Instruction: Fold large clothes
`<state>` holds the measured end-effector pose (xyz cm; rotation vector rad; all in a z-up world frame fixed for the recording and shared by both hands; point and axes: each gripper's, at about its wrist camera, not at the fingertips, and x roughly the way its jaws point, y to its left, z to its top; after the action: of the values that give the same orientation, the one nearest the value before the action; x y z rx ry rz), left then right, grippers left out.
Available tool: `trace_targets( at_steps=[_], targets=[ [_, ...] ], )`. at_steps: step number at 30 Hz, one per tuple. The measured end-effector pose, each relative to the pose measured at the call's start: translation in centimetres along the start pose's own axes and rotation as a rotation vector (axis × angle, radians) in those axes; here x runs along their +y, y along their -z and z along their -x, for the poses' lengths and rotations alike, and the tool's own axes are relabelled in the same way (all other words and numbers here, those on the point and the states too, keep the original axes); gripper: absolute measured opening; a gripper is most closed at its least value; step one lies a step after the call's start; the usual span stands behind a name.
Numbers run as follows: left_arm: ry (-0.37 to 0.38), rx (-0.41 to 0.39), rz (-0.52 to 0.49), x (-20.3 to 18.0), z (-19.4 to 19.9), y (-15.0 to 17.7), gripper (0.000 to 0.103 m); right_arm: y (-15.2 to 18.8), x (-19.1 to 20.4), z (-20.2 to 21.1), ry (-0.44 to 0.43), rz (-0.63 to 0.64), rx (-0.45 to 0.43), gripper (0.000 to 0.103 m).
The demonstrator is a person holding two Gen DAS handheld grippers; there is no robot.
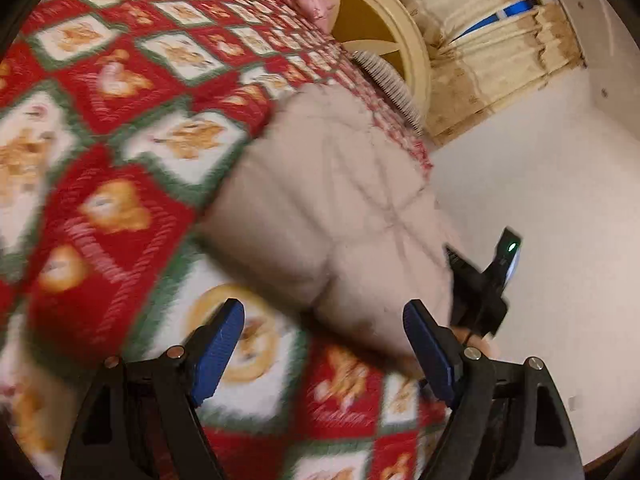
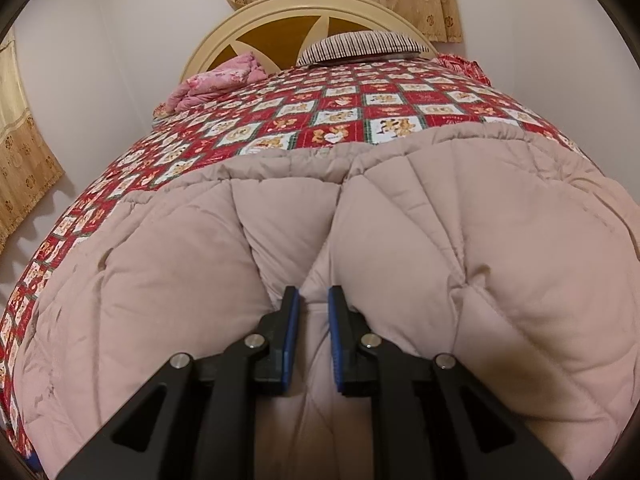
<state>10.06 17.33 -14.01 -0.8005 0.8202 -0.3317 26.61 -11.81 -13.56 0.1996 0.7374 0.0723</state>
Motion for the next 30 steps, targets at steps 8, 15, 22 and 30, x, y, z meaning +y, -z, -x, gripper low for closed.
trace_targets(
  at_steps=[8, 15, 22, 30],
  targets=[
    [0.072, -0.111, 0.13, -1.4, -4.3, -3.7, 0.086, 0.0, 0.0, 0.0, -0.008, -0.007, 0.003, 0.015],
    [0.093, -0.184, 0.034, -2.2, -4.6, -3.2, 0.086, -0.1, -0.2, -0.1, -0.022, -0.021, 0.012, 0.015],
    [0.075, -0.171, -0.054, -2.8, -4.6, -4.8, 0.075, -0.8, 1.4, 4.8, -0.019, -0.017, -0.03, 0.02],
    [0.056, -0.162, -0.034, -2.7, -6.2, -5.5, 0.075, 3.3, 1.8, 2.4, -0.006, -0.025, 0.017, 0.017]
  ],
)
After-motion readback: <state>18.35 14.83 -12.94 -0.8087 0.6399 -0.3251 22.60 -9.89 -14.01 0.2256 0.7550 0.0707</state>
